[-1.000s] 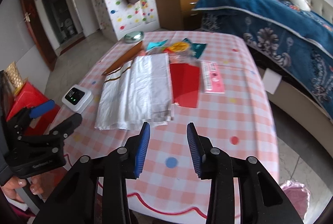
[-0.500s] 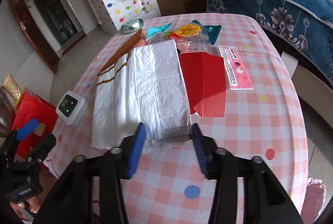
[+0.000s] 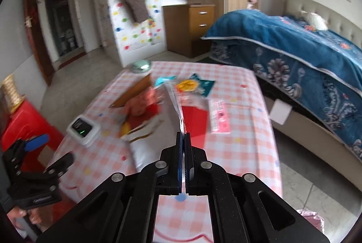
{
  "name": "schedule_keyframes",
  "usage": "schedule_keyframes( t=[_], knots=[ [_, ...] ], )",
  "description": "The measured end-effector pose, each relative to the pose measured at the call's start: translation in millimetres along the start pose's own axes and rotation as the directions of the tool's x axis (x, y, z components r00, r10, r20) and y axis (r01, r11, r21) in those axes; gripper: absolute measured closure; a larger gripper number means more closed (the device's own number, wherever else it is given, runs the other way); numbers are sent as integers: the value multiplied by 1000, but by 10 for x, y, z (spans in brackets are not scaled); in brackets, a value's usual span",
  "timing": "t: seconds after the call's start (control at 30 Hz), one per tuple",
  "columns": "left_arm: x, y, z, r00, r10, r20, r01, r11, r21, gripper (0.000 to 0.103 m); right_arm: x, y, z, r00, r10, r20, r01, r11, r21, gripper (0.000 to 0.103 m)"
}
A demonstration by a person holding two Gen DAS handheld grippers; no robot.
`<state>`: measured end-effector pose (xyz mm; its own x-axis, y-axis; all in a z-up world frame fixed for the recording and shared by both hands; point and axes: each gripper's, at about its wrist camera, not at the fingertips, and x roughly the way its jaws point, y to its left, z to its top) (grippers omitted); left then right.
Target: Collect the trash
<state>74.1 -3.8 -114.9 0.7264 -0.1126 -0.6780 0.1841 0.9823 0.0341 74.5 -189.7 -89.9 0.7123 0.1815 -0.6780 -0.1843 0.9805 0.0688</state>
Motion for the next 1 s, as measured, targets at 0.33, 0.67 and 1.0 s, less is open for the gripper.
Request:
schedule_keyframes(
  t=[0.33, 0.67, 1.0],
  knots=[
    [-64, 49, -21, 1000, 23, -3, -23, 1000, -11, 10, 117, 292, -186, 986, 132, -98, -142, 984, -108, 73],
    [50, -248, -6, 998, -60, -35, 61, 998, 25, 10, 45, 190, -229, 999, 11, -49, -13, 1000, -23, 73],
    [561, -861, 37, 966, -171, -193, 191, 978, 89, 22, -66, -380, -196, 997, -69, -29, 72, 991, 115, 72]
  ],
)
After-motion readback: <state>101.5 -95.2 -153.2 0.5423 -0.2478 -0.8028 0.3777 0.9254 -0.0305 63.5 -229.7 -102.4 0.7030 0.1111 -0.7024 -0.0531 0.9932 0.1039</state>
